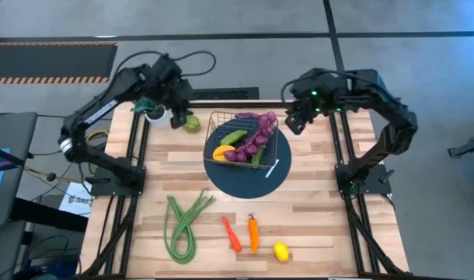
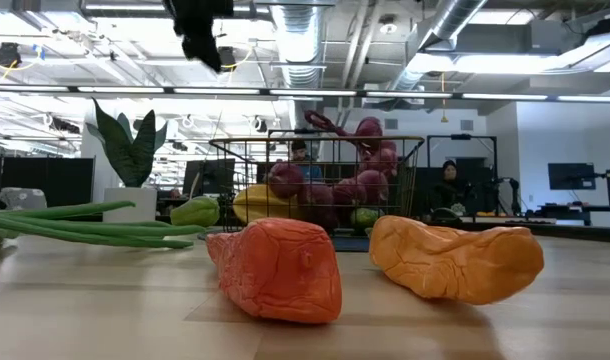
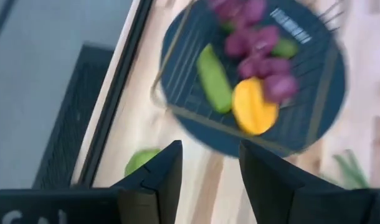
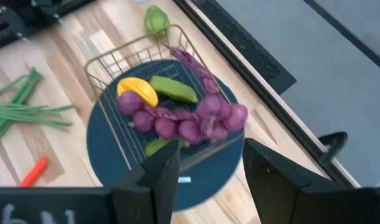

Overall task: Build produce basket
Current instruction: Put the green chayote into the wire basket

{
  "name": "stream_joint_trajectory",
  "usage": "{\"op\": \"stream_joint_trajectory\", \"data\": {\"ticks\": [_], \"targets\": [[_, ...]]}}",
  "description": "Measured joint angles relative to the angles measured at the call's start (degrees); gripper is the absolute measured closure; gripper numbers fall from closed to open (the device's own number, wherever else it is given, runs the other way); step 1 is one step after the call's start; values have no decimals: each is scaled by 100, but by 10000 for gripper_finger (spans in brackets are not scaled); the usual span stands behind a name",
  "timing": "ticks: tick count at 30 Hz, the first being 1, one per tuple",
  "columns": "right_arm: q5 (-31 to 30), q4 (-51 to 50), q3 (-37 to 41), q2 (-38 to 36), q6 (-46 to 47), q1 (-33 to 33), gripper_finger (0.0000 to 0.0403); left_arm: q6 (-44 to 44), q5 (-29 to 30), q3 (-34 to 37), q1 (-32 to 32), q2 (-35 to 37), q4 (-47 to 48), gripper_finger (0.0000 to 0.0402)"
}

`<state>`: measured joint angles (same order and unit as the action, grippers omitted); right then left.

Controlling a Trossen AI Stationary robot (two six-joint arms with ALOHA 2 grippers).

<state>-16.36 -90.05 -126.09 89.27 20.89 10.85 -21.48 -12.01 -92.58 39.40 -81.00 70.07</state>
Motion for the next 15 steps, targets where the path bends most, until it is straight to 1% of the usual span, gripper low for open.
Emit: {"op": "stream_joint_trajectory", "data": {"ticks": [2,5,8,12,15], "targets": [[-4,3,9,-111,54,5,209,-45,22,0,195,-340,57,265],[-2,6,7,-297,174,6,211,-267,218,0,362,-973,240,265],[44,5,5,-417,392,2,211,-625,404,2,393,-1651,600,261],[284,6,5,-485,602,-53,209,-1245,645,6,303,-2440,1123,252],[304,6,5,-484,619,-132,210,-1426,749,7,286,-2740,953,249]]}}
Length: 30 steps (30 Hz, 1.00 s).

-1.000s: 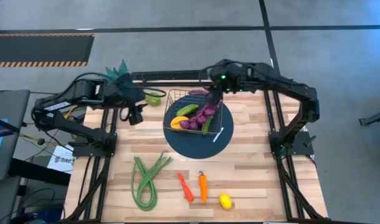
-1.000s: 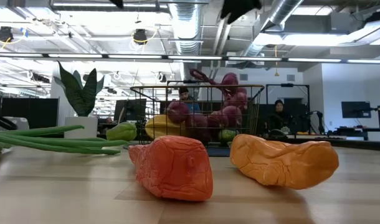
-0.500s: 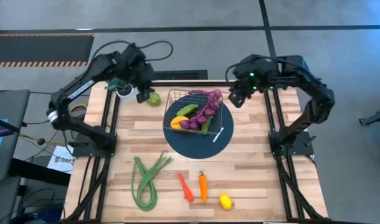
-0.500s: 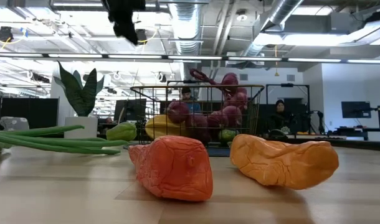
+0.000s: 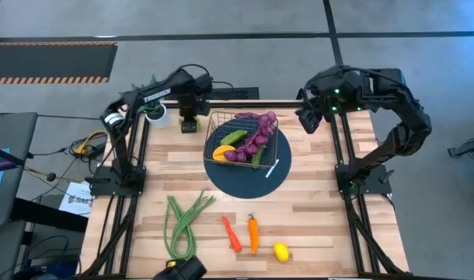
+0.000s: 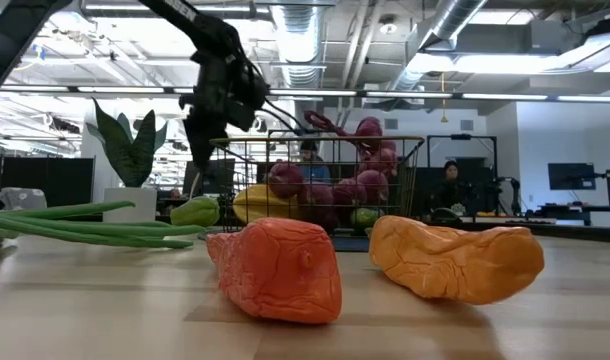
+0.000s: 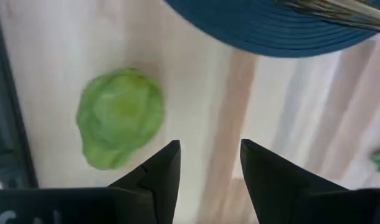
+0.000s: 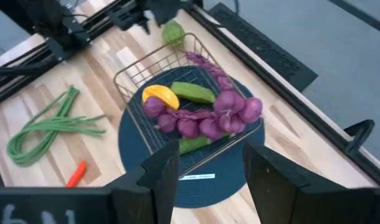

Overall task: Build produce basket
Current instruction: Put the green chayote into the wire basket

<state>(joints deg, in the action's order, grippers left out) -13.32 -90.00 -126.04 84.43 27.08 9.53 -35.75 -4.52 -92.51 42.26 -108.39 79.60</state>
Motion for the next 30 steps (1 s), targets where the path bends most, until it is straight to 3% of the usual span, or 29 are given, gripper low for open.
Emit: {"op": "stream_joint_trajectory", "data": {"ticks": [5,11,17,21,26,30], "targets": [[0,0,0,94,4,-116,213,-198,387,-2,29,-19,-353,248],[0,0,-1,176,-32,-144,212,-91,51,-9,350,80,-521,248],[0,-1,4,218,-155,-152,215,-86,868,-4,334,83,-249,248],[-2,-1,4,224,-202,-152,214,-33,366,-7,329,83,-398,249],[-2,-2,4,224,-208,-154,215,235,787,-7,178,83,-714,260],[-2,-2,4,224,-226,-172,218,92,459,-7,104,83,-782,264]]}}
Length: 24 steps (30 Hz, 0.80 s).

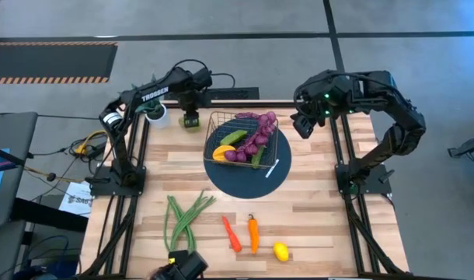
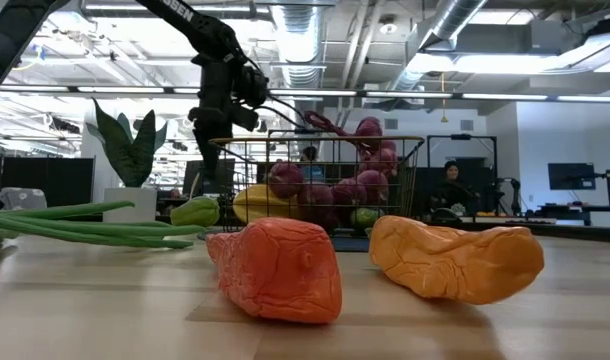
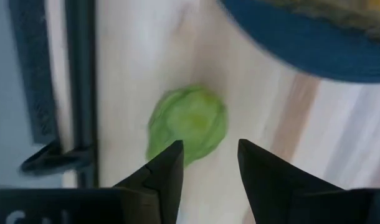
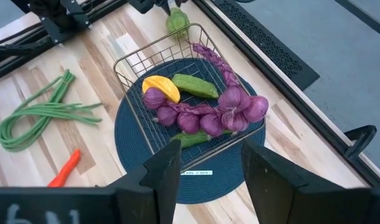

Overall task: Build produce basket
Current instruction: Put the green chayote into the wire basket

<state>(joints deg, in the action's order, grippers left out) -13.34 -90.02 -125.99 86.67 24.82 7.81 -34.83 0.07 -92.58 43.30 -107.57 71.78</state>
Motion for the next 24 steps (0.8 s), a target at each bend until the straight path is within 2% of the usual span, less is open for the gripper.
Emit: {"op": "stream_joint_trajectory", "data": {"ticks": [9,18,22,24], "targets": [[0,0,0,0,4,-42,214,251,-189,0,-98,0,-40,264],[0,0,0,0,22,-234,217,262,-231,0,-11,0,467,278],[0,0,0,0,56,-252,214,21,-282,11,29,0,1030,278],[0,0,0,0,63,-246,214,93,-664,170,97,84,980,278]]}}
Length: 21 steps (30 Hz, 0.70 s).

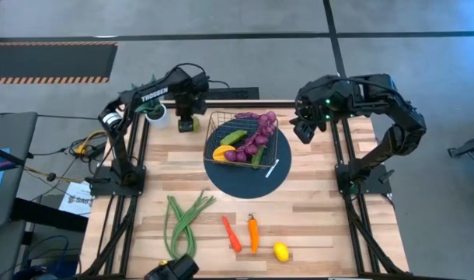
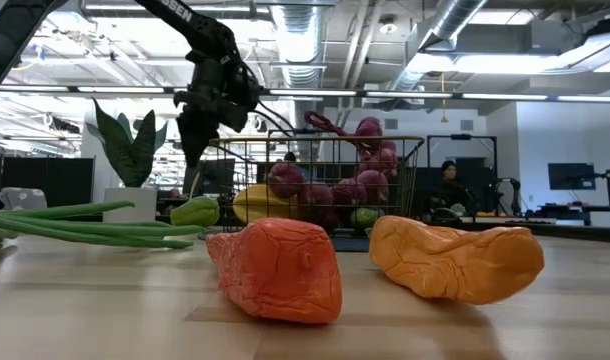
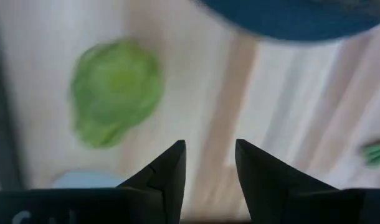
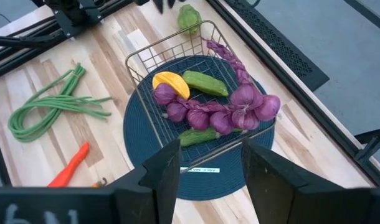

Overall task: Build produce basket
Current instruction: Put the green chayote into the wire basket

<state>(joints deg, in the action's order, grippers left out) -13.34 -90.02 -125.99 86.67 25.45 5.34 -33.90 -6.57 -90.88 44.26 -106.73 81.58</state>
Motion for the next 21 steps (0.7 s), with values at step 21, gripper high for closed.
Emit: {"op": "stream_joint_trajectory", "data": {"ticks": [21], "targets": [[-10,2,0,0,315,117,223,-168,436,2254,294,2727,-1707,278]]}}
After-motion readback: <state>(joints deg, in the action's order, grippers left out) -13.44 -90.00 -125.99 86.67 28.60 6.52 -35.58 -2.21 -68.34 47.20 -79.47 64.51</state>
